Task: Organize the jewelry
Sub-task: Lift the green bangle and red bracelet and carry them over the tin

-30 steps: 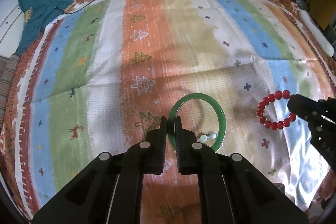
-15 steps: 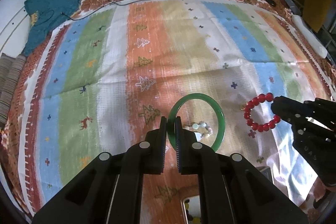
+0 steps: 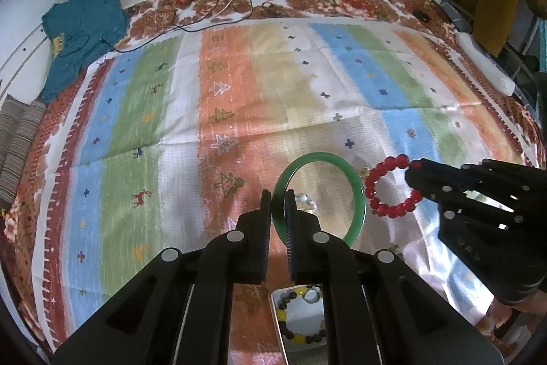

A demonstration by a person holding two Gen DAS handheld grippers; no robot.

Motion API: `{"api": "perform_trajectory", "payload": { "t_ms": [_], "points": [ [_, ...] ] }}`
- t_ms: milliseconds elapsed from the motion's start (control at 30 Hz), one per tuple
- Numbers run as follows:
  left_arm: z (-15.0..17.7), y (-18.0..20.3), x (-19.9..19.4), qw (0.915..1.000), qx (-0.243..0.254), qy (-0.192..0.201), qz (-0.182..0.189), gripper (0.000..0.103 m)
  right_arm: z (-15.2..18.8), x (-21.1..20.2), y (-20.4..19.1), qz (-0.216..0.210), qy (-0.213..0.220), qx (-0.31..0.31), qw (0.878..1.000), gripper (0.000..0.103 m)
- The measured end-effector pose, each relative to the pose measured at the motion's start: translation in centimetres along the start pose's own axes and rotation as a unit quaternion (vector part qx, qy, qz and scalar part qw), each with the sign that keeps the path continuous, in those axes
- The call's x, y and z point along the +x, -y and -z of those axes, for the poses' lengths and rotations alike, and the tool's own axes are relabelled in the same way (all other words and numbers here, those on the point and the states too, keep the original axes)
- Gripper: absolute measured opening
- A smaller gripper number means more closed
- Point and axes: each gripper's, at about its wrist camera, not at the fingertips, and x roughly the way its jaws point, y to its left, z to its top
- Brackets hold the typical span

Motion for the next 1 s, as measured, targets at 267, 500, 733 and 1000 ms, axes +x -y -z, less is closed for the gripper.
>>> {"api": "perform_trajectory", "payload": {
  "t_ms": [267, 500, 733, 1000],
  "points": [
    [0.8, 0.5, -1.4, 0.9999, 0.002, 0.01, 0.003, 0.007, 0.5, -1.1, -0.4, -0.003, 0.011, -0.002, 1.0, 0.014],
    [1.4, 0.6, -2.9, 0.9997, 0.001, 0.024, 0.008, 0.007, 1.1, -2.5, -1.0, -0.009, 0.024, -0.003, 1.0, 0.014],
    [2.4, 0.8, -4.0, 0.9994, 0.0, 0.031, 0.013, 0.007, 1.8, -3.6, -1.5, -0.015, 0.033, -0.007, 0.999, 0.014],
    [3.3, 0.8, -5.0, 0.9992, 0.0, 0.037, 0.015, 0.008, 2.6, -4.6, -2.1, -0.019, 0.039, -0.011, 0.999, 0.014]
  ]
}}
